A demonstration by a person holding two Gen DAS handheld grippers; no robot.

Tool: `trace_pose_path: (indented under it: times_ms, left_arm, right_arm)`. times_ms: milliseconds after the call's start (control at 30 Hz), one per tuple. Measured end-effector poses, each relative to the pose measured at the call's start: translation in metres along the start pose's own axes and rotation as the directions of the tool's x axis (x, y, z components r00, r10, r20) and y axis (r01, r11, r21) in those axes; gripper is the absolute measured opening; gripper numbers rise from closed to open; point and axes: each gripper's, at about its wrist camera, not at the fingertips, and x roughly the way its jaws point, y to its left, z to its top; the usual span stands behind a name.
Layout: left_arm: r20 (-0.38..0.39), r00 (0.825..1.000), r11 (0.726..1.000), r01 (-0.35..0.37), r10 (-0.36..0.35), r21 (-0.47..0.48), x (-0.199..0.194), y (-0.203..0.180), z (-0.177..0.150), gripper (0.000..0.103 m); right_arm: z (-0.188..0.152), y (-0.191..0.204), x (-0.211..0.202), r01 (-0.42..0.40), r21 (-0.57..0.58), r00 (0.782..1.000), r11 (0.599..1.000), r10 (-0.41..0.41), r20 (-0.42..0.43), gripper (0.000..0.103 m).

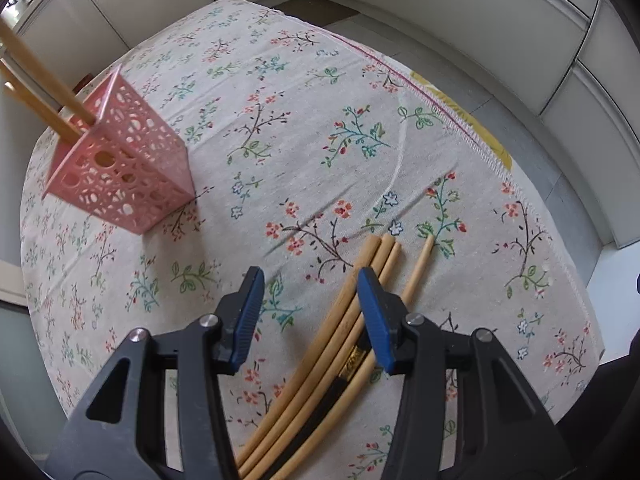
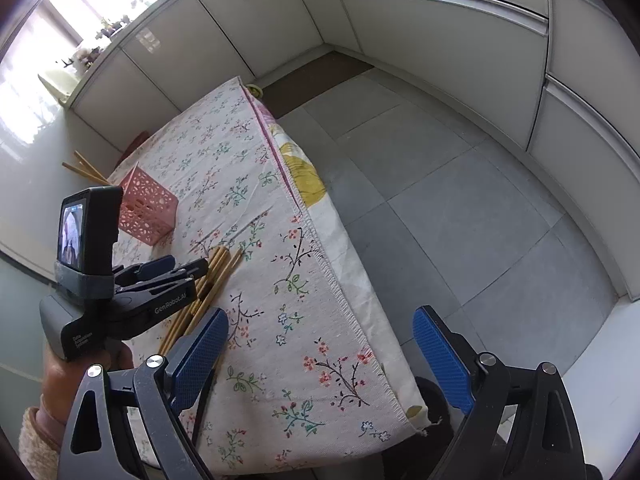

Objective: Organize utensils
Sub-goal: 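Grasp a wooden chopstick with the left gripper and lift it upright while the right gripper reaches the sticks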

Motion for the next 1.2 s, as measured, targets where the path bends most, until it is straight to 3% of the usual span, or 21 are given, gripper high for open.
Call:
trace_pose_path:
  times_ms: [433, 667, 733, 767, 933, 1167, 1200]
  left_arm:
    - [-0.040, 0.997, 0.998, 0.061, -0.059, 0.025, 0.004, -0.004, 0.012, 0.051]
    - [-0.085, 0.980, 0.980, 0.172, -0.181, -0.096, 0.012, 0.018, 0.014, 0.051]
    - [-0.076, 0.987, 0.986, 0.136, -0.144, -0.096, 0.011, 0.021, 0.009, 0.047]
    - [-0.098, 0.992, 0.994, 0.073, -0.080, -0.075, 0.015, 0.021, 0.005, 0.036]
    - [-0.047, 0.993, 0.991, 0.101, -0.106, -0.092, 0.009, 0.028, -0.010, 0.036]
    - [-0.079, 0.995, 0.997, 0.062, -0.066, -0.041, 0.013, 0.012, 0.008, 0.036]
    - [-0.085, 0.993, 0.995, 0.078, -0.083, -0.063, 0.014, 0.015, 0.007, 0.029]
  right_arm:
    - [0.001, -0.005, 0.002, 0.019, 0.021, 1.000, 1.000, -0.019, -0.013, 0.095]
    - [0.001, -0.007, 0.005, 0.037, 0.027, 0.999, 0.999, -0.037, -0.022, 0.095]
    - [0.001, -0.008, 0.005, 0.039, 0.034, 0.999, 0.999, -0.038, -0.023, 0.095]
    - [0.001, -0.008, 0.005, 0.041, 0.036, 0.999, 0.999, -0.040, -0.023, 0.095]
    - [0.001, -0.006, 0.008, 0.045, 0.029, 0.999, 0.999, -0.044, -0.028, 0.095]
    - [0.001, 0.001, 0.010, 0.044, 0.019, 0.999, 0.999, -0.043, -0.032, 0.095]
    - [0.003, 0.002, 0.010, 0.046, 0.021, 0.998, 0.999, -0.045, -0.031, 0.095]
